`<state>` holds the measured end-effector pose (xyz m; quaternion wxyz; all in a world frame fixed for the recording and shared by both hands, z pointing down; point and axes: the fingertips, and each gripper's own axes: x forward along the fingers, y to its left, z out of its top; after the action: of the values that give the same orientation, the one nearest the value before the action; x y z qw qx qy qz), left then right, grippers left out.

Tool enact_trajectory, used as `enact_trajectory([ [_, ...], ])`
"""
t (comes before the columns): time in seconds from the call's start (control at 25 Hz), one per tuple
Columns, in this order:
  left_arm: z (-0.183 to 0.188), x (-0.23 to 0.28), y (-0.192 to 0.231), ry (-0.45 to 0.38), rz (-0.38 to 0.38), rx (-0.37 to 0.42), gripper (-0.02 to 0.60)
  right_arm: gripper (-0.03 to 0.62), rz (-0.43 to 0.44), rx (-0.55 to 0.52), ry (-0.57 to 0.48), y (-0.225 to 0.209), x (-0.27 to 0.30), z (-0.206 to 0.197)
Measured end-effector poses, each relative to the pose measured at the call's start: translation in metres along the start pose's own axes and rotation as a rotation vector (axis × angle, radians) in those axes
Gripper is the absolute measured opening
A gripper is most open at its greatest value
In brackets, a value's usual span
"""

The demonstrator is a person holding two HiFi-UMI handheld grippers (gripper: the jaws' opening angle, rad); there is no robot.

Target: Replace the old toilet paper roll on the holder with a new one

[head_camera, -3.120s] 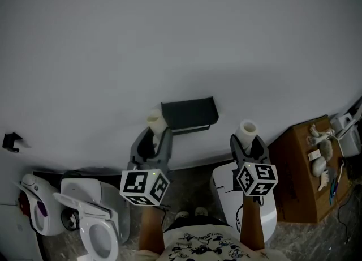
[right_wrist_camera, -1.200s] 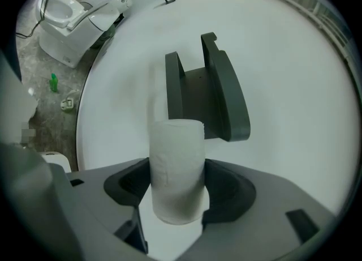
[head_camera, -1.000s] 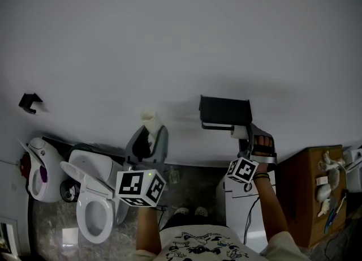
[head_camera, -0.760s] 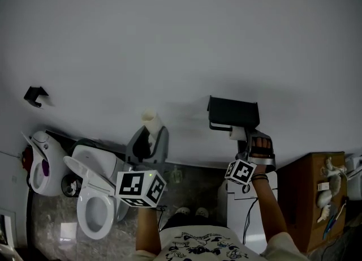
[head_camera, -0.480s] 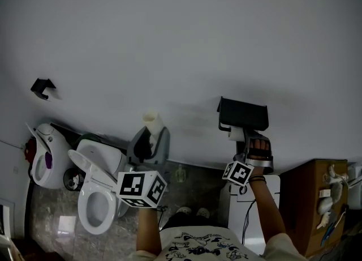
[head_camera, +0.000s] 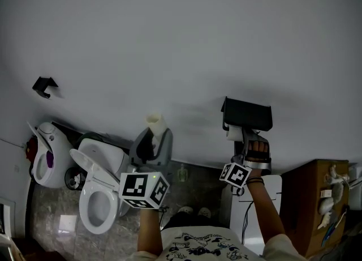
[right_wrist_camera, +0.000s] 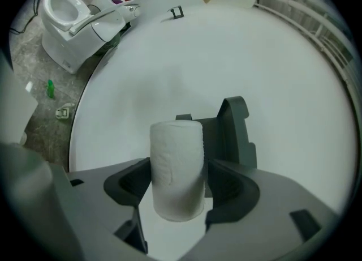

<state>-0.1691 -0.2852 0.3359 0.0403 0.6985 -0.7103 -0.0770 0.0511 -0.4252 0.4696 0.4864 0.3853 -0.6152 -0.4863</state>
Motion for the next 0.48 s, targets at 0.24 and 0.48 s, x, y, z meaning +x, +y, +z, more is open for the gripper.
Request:
enact_trajectory([
  [0.24,-0.003,0.008,-0.011,0.002,-0.045,-0.001,0.181,0.314,0.004,0.089,-0.024,-0.005,-0.024,-0.001],
  [0.48,-0.008,0.022,-0.034,0.012,-0.109,0.003,0.181,0.314,0.024,0.342,-0.057,-0.019,-0.053,-0.011],
])
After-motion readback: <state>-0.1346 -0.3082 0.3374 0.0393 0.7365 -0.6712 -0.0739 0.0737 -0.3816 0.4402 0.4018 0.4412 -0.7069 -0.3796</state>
